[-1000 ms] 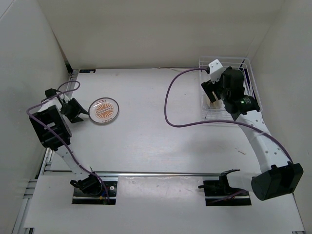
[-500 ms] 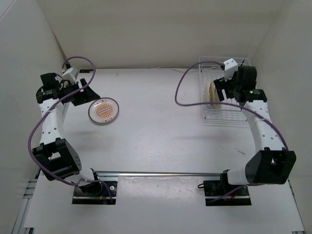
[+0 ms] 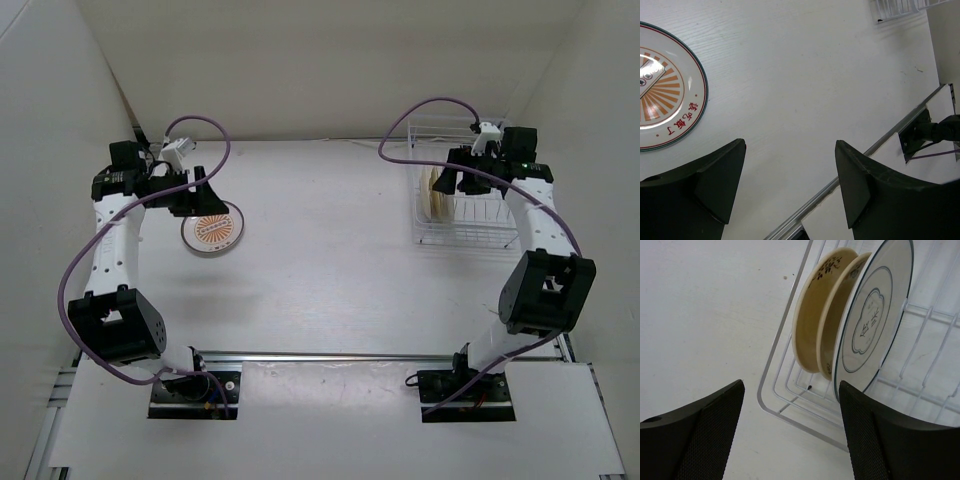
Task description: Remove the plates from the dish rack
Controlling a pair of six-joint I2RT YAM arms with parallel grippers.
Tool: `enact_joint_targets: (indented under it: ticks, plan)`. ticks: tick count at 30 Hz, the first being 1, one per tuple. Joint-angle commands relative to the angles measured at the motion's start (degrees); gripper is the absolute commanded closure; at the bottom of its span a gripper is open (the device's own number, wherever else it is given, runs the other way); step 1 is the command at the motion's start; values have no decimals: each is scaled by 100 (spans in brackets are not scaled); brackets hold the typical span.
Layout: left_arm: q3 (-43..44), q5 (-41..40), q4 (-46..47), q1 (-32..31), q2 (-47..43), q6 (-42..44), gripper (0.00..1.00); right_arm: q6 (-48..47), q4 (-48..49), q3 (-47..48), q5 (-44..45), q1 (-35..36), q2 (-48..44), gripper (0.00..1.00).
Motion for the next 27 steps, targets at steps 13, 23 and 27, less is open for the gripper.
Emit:
enact_joint_targets:
  ticks: [13, 23, 27]
  plan:
    - [11, 202, 14, 1, -213, 117, 17, 170, 425, 474, 624, 103, 385, 41]
    - [-156, 202, 14, 1, -319, 65, 17, 55, 479, 544, 782, 103, 674, 50]
    - [-156, 150, 66, 1, -319, 64, 17, 2, 479, 597, 730, 103, 727, 57]
